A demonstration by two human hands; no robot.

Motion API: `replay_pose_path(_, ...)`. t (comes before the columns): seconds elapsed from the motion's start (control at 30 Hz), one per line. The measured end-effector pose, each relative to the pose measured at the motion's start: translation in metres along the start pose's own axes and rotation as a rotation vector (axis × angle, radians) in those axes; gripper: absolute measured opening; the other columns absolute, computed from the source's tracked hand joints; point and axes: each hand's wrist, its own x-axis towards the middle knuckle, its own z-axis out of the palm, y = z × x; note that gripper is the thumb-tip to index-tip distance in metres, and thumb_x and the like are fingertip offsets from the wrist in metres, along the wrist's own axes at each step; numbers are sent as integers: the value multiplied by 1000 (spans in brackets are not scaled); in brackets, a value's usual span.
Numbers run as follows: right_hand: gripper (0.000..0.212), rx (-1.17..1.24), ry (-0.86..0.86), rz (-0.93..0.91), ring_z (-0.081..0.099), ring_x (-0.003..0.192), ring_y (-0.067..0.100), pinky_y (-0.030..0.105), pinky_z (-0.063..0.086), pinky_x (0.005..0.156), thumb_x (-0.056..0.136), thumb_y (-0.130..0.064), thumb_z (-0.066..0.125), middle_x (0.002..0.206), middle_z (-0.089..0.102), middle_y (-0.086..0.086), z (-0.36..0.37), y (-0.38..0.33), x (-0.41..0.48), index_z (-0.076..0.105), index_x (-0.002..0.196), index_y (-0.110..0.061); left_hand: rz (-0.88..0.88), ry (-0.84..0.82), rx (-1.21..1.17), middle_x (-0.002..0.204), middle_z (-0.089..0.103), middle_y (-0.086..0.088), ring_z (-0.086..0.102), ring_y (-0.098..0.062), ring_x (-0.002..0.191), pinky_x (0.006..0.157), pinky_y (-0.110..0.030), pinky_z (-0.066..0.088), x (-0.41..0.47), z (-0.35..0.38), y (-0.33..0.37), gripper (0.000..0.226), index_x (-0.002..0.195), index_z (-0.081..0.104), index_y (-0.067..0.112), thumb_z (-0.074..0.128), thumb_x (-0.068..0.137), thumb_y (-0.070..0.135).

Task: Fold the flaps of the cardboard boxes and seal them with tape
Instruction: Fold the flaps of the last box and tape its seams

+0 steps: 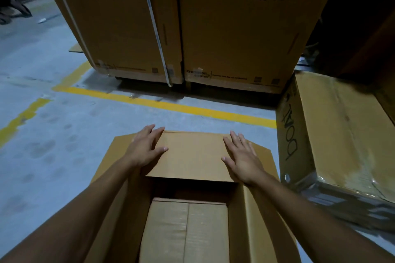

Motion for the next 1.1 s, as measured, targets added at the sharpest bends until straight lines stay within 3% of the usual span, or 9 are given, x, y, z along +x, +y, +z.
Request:
replay_pose_path(0.23,79,-195,-196,96,-24,152,35,55,-1,123,106,-40,42,164,-30,3,-10,-16,-1,-14,160,-27,-93,50,323,167,2,-9,3,-29,154,122,-50,9,-13,14,14,76,159,8,28,35,98,64)
replay_pose_path(0.37,81,-213,-308,100,-29,148,42,61,-3,122,103,-39,47,165,-28,7,-12,-35,-39,-9,161,-27,-130,-4,347,166,-12,-6,-9,-29,153,122,-54,6,-56,17,21,71,160,3,21,26,102,56)
replay_pose_path(0.5,79,-187,-360,84,-30,147,42,61,-3,121,102,-42,49,165,-27,5,-9,-46,-89,-2,162,-30,-107,-38,351,166,-13,-5,-13,-28,152,122,-54,7,-118,19,23,68,160,7,17,27,104,51)
replay_pose_path(0.73,81,-92,-373,138,-30,148,40,59,-3,121,102,-45,50,163,-32,7,2,-71,-165,-3,162,-30,-141,-50,264,164,-16,-5,-16,-25,151,121,-53,4,-219,28,22,67,158,17,13,36,104,47)
replay_pose_path(0.9,73,4,-327,205,-25,150,37,57,-2,122,104,-46,44,165,-25,8,8,-98,-208,6,162,-26,-112,-37,188,164,-17,-3,-20,-23,150,121,-49,-3,-264,30,24,64,158,17,17,34,104,47)
replay_pose_path(1.1,69,84,-228,195,-8,155,32,54,15,122,104,-44,48,169,-10,8,13,-149,-267,17,162,-23,-61,-57,113,166,-12,-2,-13,-23,152,122,-50,0,-328,28,13,67,159,15,16,45,103,37)
